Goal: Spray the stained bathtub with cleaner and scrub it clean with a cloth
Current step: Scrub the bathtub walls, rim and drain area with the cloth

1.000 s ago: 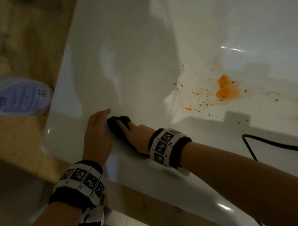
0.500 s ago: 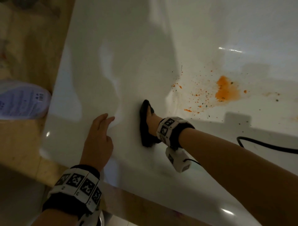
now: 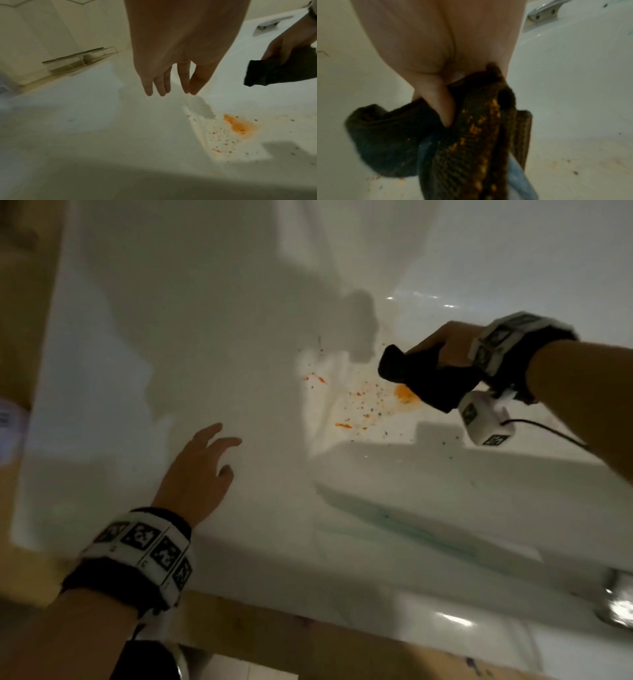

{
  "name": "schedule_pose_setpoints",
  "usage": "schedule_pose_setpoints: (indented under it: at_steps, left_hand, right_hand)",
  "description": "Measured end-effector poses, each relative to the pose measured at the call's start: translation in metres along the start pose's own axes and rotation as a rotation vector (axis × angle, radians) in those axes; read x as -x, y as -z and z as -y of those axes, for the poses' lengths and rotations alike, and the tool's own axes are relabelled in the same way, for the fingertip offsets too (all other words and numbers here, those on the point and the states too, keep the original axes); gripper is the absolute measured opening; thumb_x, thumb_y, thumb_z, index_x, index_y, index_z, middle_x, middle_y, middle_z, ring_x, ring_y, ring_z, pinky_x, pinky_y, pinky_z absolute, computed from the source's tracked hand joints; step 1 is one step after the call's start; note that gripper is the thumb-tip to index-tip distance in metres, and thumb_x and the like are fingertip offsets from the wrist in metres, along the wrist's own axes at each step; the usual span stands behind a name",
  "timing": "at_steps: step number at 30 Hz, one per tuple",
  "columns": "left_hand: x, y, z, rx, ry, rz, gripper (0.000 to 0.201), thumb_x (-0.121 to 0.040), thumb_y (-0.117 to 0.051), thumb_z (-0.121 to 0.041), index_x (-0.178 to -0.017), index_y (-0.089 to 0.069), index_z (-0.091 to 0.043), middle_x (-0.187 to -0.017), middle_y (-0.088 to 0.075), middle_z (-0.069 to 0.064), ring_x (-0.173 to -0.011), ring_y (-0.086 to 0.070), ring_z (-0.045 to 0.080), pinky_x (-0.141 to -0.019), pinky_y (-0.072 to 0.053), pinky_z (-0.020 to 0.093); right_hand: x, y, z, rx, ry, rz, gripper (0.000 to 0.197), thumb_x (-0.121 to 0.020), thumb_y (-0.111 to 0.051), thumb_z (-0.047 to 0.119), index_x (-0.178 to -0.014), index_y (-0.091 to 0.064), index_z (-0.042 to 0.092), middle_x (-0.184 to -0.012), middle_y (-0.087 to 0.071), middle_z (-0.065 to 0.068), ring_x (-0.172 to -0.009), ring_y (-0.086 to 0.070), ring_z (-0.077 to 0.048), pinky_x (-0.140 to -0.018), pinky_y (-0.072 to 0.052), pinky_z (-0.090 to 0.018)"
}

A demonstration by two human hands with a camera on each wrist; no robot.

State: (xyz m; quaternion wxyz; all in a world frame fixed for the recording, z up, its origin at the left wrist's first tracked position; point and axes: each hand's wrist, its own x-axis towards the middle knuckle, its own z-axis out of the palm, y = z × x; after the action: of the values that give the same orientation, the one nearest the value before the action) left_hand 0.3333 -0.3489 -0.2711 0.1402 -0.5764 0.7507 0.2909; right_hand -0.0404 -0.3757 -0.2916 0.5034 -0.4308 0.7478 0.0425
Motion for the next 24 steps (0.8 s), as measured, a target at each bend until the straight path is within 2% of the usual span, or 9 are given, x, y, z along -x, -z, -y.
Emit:
schedule_pose_setpoints:
  at_steps: [4, 6, 9, 12, 14, 17, 19, 21, 24]
  left_hand:
    - [-0.008, -0.013, -0.042, -0.005, -0.032, 0.075, 0.045, -0.091, -0.052, -0.006, -0.134, -0.049, -0.018, -0.153, -0.024, 0.004, -0.140, -0.027, 0.020, -0.112, -0.025, 0.031]
    - [-0.009, -0.022, -0.058, -0.031, -0.043, 0.147, 0.045, -0.091, -0.053, -0.009, -0.135, -0.048, -0.019, -0.154, -0.022, 0.003, -0.140, -0.026, 0.020, -0.113, -0.026, 0.032]
    - [-0.007, -0.033, -0.070, -0.093, -0.015, 0.299, 0.045, -0.093, -0.053, -0.015, -0.137, -0.044, -0.020, -0.154, -0.021, 0.005, -0.139, -0.028, 0.021, -0.112, -0.027, 0.031]
    - [-0.001, -0.037, -0.074, -0.140, 0.082, 0.559, 0.048, -0.094, -0.053, -0.024, -0.140, -0.038, -0.019, -0.149, -0.033, 0.007, -0.135, -0.035, 0.022, -0.109, -0.029, 0.028]
    - [0.007, -0.036, -0.075, -0.152, 0.151, 0.696, 0.054, -0.092, -0.054, -0.037, -0.140, -0.037, -0.021, -0.143, -0.042, 0.007, -0.130, -0.042, 0.020, -0.104, -0.033, 0.026]
    - [0.015, -0.032, -0.072, -0.135, 0.221, 0.780, 0.066, -0.086, -0.054, -0.052, -0.142, -0.032, -0.026, -0.139, -0.045, 0.003, -0.127, -0.045, 0.019, -0.104, -0.033, 0.027]
    - [0.017, -0.030, -0.067, -0.132, 0.232, 0.799, 0.070, -0.084, -0.056, -0.053, -0.144, -0.029, -0.026, -0.139, -0.046, 0.001, -0.127, -0.045, 0.018, -0.106, -0.032, 0.029]
    - [0.014, -0.027, -0.064, -0.127, 0.233, 0.815, 0.072, -0.084, -0.059, -0.050, -0.144, -0.028, -0.027, -0.138, -0.047, -0.001, -0.126, -0.045, 0.017, -0.107, -0.032, 0.029]
    - [0.008, -0.025, -0.062, -0.105, 0.245, 0.833, 0.071, -0.082, -0.066, -0.041, -0.142, -0.031, -0.026, -0.134, -0.050, 0.000, -0.123, -0.047, 0.017, -0.104, -0.033, 0.028]
  right_hand:
    - [0.020, 0.029, -0.058, 0.216, -0.003, 0.139, 0.046, -0.087, -0.048, -0.009, -0.100, -0.065, 0.031, -0.046, -0.063, 0.014, -0.038, -0.056, -0.001, -0.039, -0.044, -0.018]
    - [0.038, 0.028, -0.082, 0.308, 0.010, 0.276, 0.053, -0.086, -0.048, -0.013, -0.088, -0.067, 0.036, -0.055, -0.067, 0.018, -0.047, -0.061, 0.002, -0.044, -0.046, -0.016]
    - [0.069, 0.011, -0.108, 0.358, 0.046, 0.519, 0.064, -0.083, -0.050, -0.014, -0.073, -0.068, 0.047, -0.079, -0.072, 0.017, -0.074, -0.067, -0.005, -0.066, -0.054, -0.023]
    - [0.094, -0.016, -0.117, 0.499, 0.135, 0.808, 0.054, -0.078, -0.047, -0.019, -0.089, -0.074, 0.027, -0.097, -0.068, 0.014, -0.079, -0.061, 0.013, -0.076, -0.047, -0.010]
    - [0.107, -0.037, -0.120, 0.717, 0.226, 0.948, 0.053, -0.076, -0.044, -0.018, -0.111, -0.069, 0.012, -0.111, -0.066, 0.000, -0.094, -0.061, 0.003, -0.080, -0.043, -0.012]
    - [0.118, -0.061, -0.127, 0.985, 0.281, 1.061, 0.045, -0.082, -0.049, -0.009, -0.119, -0.064, 0.012, -0.122, -0.062, -0.008, -0.112, -0.056, -0.024, -0.080, -0.039, -0.018]
    - [0.116, -0.072, -0.131, 1.102, 0.351, 1.080, 0.037, -0.083, -0.061, 0.002, -0.119, -0.061, 0.009, -0.122, -0.060, -0.011, -0.113, -0.054, -0.027, -0.079, -0.039, -0.022]
    - [0.113, -0.082, -0.133, 1.185, 0.417, 1.071, 0.042, -0.080, -0.070, 0.011, -0.120, -0.057, 0.005, -0.123, -0.058, -0.015, -0.115, -0.052, -0.029, -0.089, -0.041, -0.029]
    - [0.103, -0.099, -0.143, 1.160, 0.543, 0.984, 0.029, -0.084, -0.060, 0.005, -0.112, -0.060, 0.001, -0.117, -0.059, -0.018, -0.110, -0.055, -0.033, -0.095, -0.045, -0.036]
